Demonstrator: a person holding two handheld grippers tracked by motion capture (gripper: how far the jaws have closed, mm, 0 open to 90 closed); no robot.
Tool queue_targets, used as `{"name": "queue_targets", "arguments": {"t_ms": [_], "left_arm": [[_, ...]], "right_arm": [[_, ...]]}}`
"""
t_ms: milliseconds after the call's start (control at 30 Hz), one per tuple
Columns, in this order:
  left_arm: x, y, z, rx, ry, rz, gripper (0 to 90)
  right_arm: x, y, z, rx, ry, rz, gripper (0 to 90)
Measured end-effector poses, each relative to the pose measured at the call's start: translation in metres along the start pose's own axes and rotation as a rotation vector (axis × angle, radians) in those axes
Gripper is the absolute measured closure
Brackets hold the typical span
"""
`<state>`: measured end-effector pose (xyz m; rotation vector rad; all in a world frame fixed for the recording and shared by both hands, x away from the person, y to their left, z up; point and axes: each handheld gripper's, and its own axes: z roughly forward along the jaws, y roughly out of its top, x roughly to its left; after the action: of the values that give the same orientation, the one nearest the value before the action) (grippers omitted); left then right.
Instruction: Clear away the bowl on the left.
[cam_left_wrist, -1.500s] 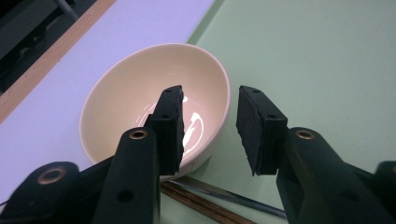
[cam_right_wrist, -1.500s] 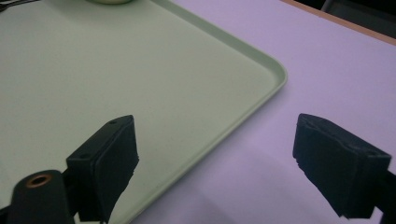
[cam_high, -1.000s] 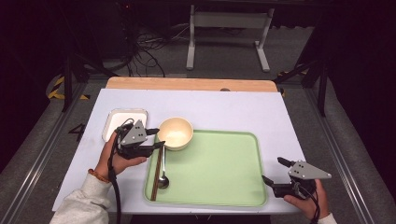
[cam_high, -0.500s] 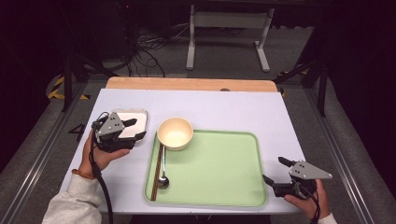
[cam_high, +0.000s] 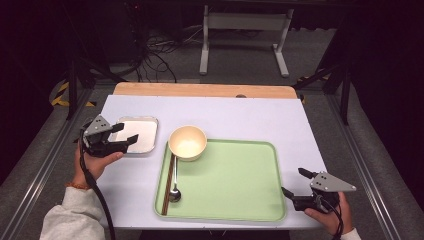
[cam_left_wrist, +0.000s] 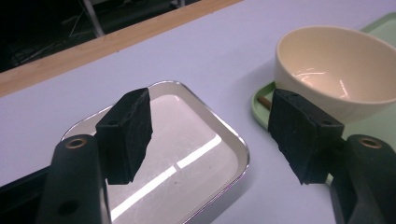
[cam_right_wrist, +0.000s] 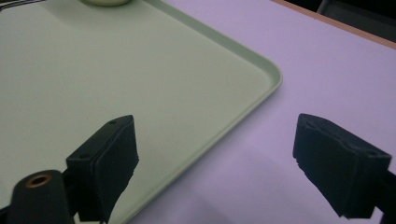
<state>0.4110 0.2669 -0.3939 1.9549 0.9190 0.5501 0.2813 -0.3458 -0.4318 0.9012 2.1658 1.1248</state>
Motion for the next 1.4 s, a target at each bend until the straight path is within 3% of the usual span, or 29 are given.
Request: {"name": "queue_targets", "arguments": {"t_ms": [67, 100, 133, 233, 333, 500, 733, 1100, 1200, 1267, 1400], "left_arm": [[0.003, -0.002, 0.001, 0.01, 0.014, 0.001, 30.8], [0.01, -0.008, 0.003, 0.034, 0.022, -0.034, 29.7], [0.013, -0.01, 0.003, 0.043, 0.026, -0.043, 29.2], [0.022, -0.018, 0.003, 0.079, 0.02, -0.058, 35.5], [0.032, -0.025, 0.004, 0.098, 0.048, -0.105, 34.2], [0.051, -0.042, 0.009, 0.136, 0.073, -0.223, 34.4], [0.063, -0.057, 0.02, 0.191, 0.072, -0.29, 39.1], [0.067, -0.065, 0.031, 0.234, 0.077, -0.333, 41.4], [0.067, -0.064, 0.034, 0.23, 0.092, -0.332, 46.6], [0.065, -0.062, 0.036, 0.248, 0.119, -0.308, 48.6], [0.065, -0.063, 0.035, 0.232, 0.125, -0.324, 62.9]], "right_arm": [[0.0, 0.0, 0.0, 0.002, -0.001, -0.001, 14.2], [0.0, 0.0, 0.0, 0.0, 0.0, 0.0, 14.1], [0.0, 0.0, 0.0, 0.0, 0.0, 0.001, 14.1], [0.0, 0.0, 0.0, 0.002, -0.001, 0.0, 14.1], [0.0, 0.0, 0.001, 0.002, -0.001, -0.001, 14.1], [0.0, 0.0, 0.001, 0.007, -0.002, -0.003, 14.1], [0.0, 0.0, 0.001, 0.009, -0.004, -0.004, 14.1], [0.0, 0.0, 0.001, 0.013, -0.005, 0.0, 14.1], [0.0, 0.0, 0.002, 0.009, -0.001, 0.0, 14.1], [0.0, 0.0, 0.002, 0.009, -0.001, 0.0, 14.2], [-0.001, 0.0, 0.001, 0.003, -0.009, 0.002, 14.1]]}}
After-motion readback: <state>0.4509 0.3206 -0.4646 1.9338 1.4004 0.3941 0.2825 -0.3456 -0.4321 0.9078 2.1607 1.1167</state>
